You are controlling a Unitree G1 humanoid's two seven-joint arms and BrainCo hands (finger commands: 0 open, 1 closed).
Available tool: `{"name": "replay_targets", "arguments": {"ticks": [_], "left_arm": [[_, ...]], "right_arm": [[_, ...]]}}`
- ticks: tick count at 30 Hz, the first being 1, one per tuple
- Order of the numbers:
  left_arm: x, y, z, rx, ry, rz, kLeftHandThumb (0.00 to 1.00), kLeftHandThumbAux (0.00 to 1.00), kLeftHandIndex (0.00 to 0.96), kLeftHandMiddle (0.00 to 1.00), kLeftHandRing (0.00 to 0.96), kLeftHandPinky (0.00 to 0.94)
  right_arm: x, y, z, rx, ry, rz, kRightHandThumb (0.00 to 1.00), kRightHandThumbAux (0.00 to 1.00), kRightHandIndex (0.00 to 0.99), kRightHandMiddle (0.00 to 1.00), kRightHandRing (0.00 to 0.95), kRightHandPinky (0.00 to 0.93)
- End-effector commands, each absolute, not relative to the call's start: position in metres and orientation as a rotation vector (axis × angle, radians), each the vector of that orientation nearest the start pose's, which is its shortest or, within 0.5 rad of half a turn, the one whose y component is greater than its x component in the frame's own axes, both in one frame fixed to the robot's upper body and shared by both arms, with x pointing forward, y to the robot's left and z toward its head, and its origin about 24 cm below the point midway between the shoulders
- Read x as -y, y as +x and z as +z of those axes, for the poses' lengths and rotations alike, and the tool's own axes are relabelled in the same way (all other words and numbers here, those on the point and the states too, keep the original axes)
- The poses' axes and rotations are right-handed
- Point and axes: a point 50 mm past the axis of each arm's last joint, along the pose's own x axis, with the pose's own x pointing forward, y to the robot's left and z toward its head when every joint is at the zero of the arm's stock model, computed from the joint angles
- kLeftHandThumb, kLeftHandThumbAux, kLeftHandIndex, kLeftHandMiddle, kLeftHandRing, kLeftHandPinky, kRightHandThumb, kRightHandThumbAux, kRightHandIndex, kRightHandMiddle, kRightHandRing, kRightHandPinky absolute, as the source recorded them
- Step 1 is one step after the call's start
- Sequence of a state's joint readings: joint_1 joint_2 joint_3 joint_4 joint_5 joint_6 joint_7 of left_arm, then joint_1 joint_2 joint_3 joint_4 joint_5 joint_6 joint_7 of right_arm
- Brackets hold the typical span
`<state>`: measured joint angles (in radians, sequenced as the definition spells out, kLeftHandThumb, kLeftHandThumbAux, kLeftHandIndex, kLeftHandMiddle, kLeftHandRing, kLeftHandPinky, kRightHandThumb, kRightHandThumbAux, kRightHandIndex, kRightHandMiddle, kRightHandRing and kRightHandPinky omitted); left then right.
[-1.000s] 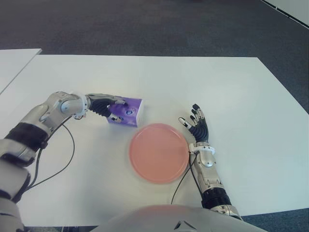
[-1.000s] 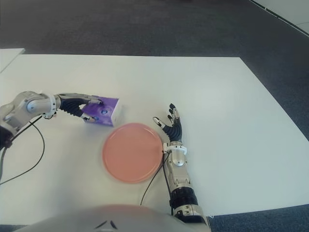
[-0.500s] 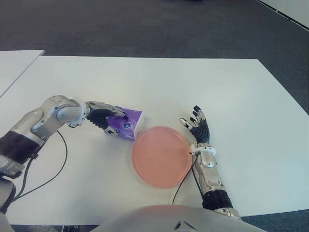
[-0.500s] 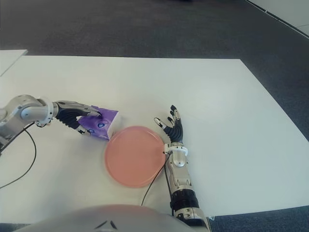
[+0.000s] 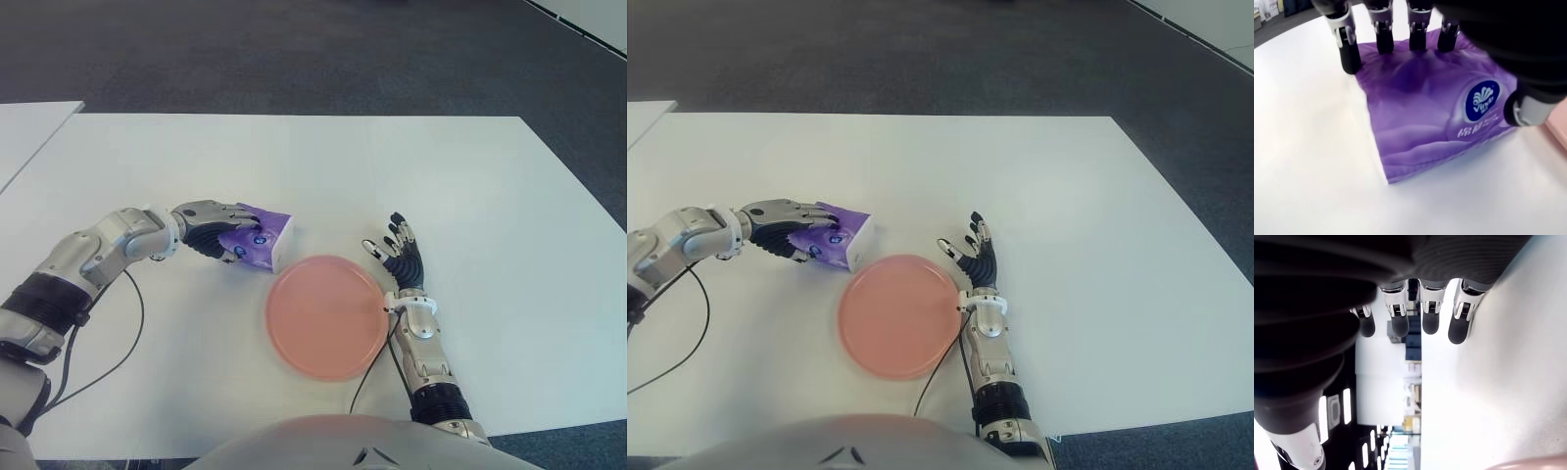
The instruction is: Put the tissue paper into the plate.
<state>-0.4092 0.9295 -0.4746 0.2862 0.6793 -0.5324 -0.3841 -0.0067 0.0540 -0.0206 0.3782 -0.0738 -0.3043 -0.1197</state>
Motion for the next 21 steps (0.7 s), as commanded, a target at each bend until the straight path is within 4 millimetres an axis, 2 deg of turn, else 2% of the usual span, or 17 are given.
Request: {"name": "replay_targets", "arguments": {"ticks": [1,8,21], "left_arm": [[-0.2203,0.2685,0.0531,0.051,1.721,-1.082,0.049,0.467,0.0,0.0,0.0,0.008],[-0.2183,0.2679,0.0512,0.155,1.753,-1.05,0.028,0.523,0.0,0.0,0.0,0.001],[-0.2209,0.2663,0.0445,0.196,1.829,-1.05,0.001,0.539,0.0,0.0,0.0,0.0]], "right_arm": [[0.1456,0.2205,-0.0461,-0.238,-0.014,-0.126,0.137,0.753,0.065,0.037,0.011,0.037],[0.1441,0.2216,-0.0472,-0.234,-0.016,-0.112,0.131,0.742,0.056,0.029,0.008,0.026],[0.1436,0.2234,-0.048,-0.225,0.012,-0.119,0.135,0.752,0.053,0.034,0.011,0.033]]}}
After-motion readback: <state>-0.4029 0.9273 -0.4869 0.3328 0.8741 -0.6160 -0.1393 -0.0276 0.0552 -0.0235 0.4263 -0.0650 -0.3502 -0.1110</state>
